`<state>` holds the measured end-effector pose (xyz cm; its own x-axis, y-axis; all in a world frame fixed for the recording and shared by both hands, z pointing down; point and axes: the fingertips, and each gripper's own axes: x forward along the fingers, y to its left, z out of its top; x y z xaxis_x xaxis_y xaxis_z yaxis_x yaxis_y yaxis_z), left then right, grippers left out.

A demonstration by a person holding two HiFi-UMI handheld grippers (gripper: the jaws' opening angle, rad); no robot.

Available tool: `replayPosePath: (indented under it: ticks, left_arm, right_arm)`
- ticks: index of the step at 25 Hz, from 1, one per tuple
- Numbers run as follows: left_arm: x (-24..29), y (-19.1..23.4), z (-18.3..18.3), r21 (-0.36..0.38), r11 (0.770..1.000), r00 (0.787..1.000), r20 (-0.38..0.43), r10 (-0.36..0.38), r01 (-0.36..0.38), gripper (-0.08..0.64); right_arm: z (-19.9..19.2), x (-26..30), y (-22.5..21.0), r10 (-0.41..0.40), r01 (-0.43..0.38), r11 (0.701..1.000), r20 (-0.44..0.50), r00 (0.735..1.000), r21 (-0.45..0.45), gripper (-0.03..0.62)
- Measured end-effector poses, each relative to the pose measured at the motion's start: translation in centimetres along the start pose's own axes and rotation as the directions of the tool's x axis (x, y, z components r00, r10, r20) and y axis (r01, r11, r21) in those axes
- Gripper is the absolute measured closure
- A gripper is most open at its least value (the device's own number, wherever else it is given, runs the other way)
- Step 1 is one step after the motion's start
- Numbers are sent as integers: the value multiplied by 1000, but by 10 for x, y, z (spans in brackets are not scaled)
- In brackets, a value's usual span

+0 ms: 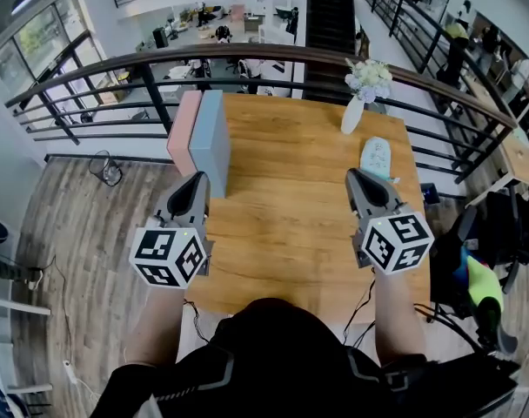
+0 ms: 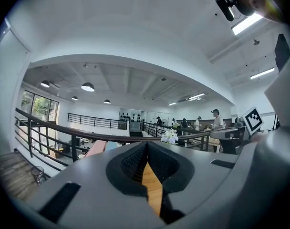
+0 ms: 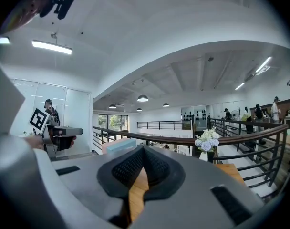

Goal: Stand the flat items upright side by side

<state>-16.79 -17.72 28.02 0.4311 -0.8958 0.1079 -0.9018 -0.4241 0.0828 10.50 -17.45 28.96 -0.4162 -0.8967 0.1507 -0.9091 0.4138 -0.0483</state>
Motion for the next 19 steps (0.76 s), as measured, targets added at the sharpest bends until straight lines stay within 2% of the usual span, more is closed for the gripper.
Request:
replayPosePath:
  ticks: [9, 19]
  left_arm:
    - [5, 5, -6, 44, 998, 999, -14, 45, -45, 531]
    - [7, 9, 1, 30, 998, 998, 4, 62, -62, 531]
  right_arm:
    - [-2, 13, -3, -9, 9, 1000, -23, 1000, -30, 577]
    - [1, 20, 0, -4, 4, 1000, -10, 1000, -16, 577]
